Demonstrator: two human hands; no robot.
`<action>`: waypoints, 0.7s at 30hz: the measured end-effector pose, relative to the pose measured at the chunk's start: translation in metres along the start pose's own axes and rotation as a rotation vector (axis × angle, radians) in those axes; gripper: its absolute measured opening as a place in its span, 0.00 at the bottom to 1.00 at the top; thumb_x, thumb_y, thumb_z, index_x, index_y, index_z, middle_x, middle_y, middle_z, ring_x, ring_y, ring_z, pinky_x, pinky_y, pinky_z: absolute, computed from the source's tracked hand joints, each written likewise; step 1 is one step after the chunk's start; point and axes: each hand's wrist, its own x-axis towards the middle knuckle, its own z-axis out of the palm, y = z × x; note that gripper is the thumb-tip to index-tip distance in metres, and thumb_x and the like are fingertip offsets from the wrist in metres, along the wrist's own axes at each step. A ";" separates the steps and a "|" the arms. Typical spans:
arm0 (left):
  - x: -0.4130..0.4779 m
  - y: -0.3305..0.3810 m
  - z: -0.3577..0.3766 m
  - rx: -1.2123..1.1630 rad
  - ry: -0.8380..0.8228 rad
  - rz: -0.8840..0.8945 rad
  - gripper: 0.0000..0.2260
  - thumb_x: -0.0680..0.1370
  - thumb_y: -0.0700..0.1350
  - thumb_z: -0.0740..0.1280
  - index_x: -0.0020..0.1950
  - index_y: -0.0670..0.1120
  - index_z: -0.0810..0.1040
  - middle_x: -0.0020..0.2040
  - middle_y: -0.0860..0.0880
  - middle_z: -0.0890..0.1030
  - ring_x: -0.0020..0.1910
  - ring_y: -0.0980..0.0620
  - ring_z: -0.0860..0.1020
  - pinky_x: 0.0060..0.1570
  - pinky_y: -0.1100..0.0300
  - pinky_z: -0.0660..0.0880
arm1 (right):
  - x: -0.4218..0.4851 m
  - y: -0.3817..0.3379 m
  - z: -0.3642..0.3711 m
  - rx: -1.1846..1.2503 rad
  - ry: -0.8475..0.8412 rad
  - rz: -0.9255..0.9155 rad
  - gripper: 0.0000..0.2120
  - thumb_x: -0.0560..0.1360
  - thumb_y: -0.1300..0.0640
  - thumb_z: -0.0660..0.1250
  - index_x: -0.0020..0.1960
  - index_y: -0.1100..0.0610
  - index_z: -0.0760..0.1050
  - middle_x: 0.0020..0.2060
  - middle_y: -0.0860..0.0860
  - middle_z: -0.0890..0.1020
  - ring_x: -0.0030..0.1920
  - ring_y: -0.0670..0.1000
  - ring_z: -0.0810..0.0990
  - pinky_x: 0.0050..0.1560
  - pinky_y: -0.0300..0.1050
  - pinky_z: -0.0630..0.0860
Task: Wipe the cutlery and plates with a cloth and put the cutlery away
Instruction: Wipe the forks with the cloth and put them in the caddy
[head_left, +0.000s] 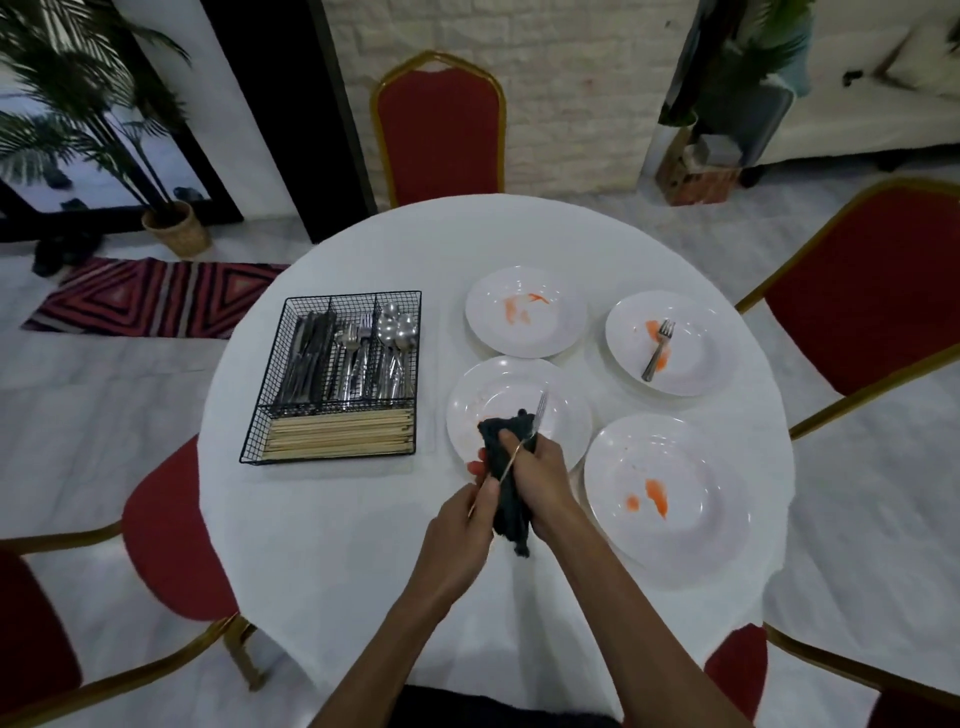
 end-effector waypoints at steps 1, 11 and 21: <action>0.003 -0.003 -0.006 0.006 0.004 0.000 0.21 0.83 0.61 0.53 0.43 0.49 0.74 0.33 0.53 0.74 0.30 0.57 0.70 0.35 0.60 0.68 | 0.003 -0.002 0.007 -0.035 -0.013 -0.014 0.09 0.84 0.59 0.62 0.58 0.60 0.79 0.44 0.59 0.87 0.42 0.58 0.88 0.45 0.51 0.84; 0.021 -0.033 -0.076 -0.343 0.084 -0.150 0.17 0.85 0.52 0.56 0.39 0.45 0.68 0.26 0.53 0.68 0.25 0.56 0.63 0.26 0.61 0.61 | 0.071 -0.019 0.032 -0.120 0.315 -0.002 0.10 0.82 0.53 0.63 0.54 0.59 0.79 0.50 0.57 0.85 0.52 0.59 0.84 0.58 0.55 0.81; 0.154 -0.063 -0.209 -0.028 0.576 -0.064 0.19 0.85 0.53 0.51 0.49 0.43 0.75 0.41 0.43 0.80 0.41 0.41 0.80 0.41 0.51 0.78 | 0.069 0.015 0.145 -0.248 -0.005 0.107 0.12 0.83 0.50 0.63 0.57 0.57 0.80 0.48 0.56 0.86 0.50 0.56 0.85 0.52 0.52 0.83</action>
